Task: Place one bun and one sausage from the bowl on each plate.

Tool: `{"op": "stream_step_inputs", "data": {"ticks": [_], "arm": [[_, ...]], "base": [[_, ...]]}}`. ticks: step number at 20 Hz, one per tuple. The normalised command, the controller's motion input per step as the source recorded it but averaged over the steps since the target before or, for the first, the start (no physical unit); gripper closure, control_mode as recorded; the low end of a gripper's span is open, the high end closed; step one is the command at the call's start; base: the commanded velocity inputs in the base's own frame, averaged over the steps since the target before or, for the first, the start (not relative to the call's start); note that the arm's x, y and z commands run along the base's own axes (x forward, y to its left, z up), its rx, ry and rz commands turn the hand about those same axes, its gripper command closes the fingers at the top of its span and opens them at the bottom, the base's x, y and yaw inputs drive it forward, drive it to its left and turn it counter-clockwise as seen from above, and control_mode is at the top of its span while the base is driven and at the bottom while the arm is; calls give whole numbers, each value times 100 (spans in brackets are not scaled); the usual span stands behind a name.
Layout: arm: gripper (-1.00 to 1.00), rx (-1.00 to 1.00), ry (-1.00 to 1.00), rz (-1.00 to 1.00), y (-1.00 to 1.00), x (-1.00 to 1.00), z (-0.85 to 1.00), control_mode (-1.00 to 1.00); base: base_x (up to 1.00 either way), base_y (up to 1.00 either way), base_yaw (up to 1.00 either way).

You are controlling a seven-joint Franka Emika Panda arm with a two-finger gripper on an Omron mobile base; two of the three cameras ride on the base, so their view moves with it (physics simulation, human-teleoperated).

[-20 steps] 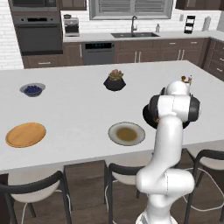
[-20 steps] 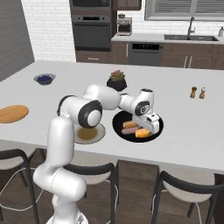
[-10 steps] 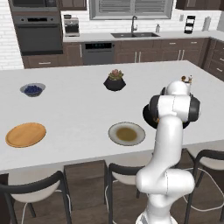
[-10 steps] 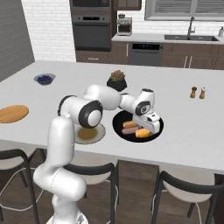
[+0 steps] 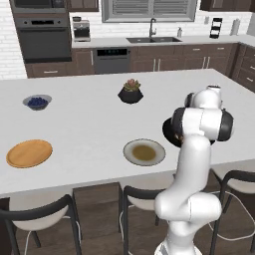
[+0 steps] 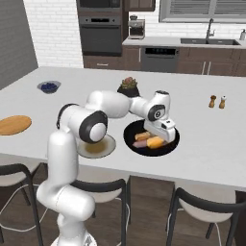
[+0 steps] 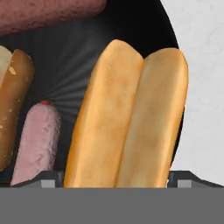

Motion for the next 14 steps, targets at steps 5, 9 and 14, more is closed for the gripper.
{"op": "stream_step_inputs", "data": {"ticks": [5,9,14], "arm": [[100,0,-1,8,71,-50,81,-100],[100,-4,-2,15,98,-34,36,-100],[100,0,1,30,100,0,13,-100]], "base": [[0,0,0],[0,0,0],[0,0,0]]}}
